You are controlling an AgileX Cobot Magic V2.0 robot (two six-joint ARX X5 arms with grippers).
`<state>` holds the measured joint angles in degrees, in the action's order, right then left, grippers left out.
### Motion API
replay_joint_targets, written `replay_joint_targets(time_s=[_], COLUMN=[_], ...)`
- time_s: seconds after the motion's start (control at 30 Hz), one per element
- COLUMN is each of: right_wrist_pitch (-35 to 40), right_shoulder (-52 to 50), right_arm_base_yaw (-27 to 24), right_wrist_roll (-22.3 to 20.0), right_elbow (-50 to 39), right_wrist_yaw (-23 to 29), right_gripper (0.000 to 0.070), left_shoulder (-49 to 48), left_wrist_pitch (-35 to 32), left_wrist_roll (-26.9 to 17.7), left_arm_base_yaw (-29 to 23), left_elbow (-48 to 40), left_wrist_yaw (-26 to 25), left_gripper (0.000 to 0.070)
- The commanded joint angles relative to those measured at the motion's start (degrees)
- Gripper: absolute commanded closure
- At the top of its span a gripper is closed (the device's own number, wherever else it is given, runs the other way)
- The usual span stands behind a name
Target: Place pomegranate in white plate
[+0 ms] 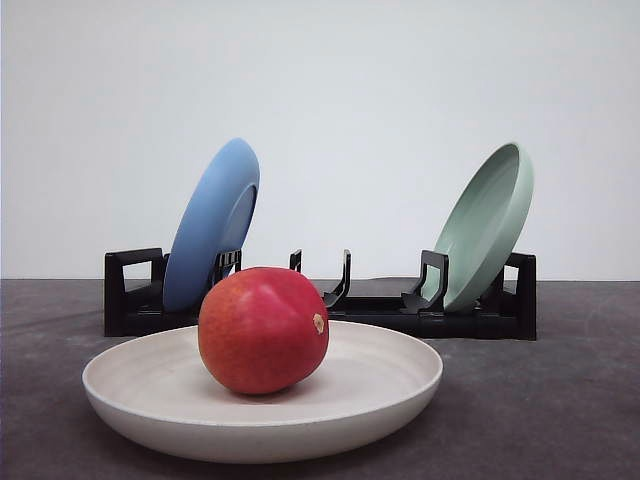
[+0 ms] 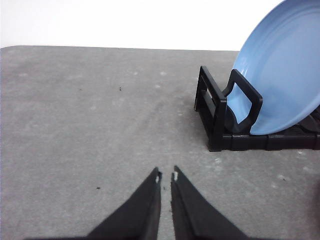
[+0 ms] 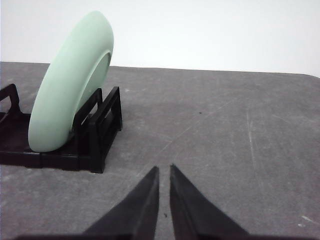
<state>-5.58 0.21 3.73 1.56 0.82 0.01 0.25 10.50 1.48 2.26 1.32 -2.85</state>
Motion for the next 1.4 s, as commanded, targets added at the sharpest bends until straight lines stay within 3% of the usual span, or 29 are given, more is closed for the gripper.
replay_joint_targets(time_s=[0.0, 1.37], right_wrist_pitch=[0.48, 0.48], right_shoulder=[0.00, 0.00], right_arm_base_yaw=[0.04, 0.04], right_wrist_roll=[0.59, 0.59], right_elbow=[-0.22, -0.22], right_wrist_yaw=[0.04, 0.04], right_gripper=[0.0666, 0.0666], left_shoulder=[-0.02, -0.02], left_wrist_pitch=[0.15, 0.15], left_wrist_roll=[-0.44, -0.44], left_arm_base_yaw=[-0.02, -0.02], left_elbow=[-0.63, -0.63], left_wrist_yaw=[0.26, 0.26], left_gripper=[0.0684, 0.0684])
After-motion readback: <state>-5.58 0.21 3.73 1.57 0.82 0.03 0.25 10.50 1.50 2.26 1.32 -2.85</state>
